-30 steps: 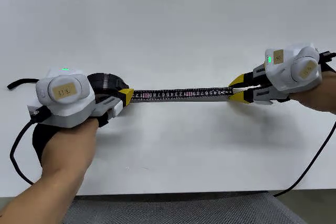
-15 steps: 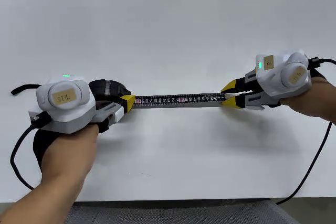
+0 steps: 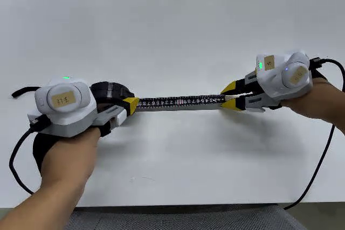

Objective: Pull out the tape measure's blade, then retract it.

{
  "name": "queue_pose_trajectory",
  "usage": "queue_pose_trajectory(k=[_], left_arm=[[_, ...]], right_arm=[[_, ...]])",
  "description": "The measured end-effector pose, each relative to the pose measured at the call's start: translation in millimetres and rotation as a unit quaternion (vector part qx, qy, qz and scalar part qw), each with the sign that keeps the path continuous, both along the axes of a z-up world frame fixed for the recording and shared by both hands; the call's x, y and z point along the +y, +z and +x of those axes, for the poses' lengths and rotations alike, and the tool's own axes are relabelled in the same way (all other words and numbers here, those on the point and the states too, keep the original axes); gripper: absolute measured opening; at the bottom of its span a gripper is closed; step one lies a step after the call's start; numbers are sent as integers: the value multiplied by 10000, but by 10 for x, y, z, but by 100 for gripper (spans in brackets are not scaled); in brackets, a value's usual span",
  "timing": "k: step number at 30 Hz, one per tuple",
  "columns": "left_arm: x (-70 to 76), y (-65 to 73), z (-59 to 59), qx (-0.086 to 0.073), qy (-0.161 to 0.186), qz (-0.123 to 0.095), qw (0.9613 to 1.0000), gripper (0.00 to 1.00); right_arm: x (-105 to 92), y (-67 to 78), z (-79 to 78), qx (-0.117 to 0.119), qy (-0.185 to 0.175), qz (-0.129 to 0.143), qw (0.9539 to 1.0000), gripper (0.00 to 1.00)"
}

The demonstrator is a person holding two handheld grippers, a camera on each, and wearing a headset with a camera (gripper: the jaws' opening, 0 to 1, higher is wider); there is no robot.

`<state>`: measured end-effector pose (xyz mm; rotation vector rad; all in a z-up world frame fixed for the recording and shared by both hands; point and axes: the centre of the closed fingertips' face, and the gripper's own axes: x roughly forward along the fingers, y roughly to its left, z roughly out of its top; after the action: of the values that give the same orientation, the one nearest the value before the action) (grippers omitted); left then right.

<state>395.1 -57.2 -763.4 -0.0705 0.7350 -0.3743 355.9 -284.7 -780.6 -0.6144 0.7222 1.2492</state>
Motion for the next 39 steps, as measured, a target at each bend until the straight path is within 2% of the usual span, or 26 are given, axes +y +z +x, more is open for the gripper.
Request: queue_pose_trajectory(k=[39], left_arm=[[38, -13, -3, 32, 44, -121, 9999, 59]], right_arm=[[419, 0, 59, 35, -2, 302, 9995, 9]])
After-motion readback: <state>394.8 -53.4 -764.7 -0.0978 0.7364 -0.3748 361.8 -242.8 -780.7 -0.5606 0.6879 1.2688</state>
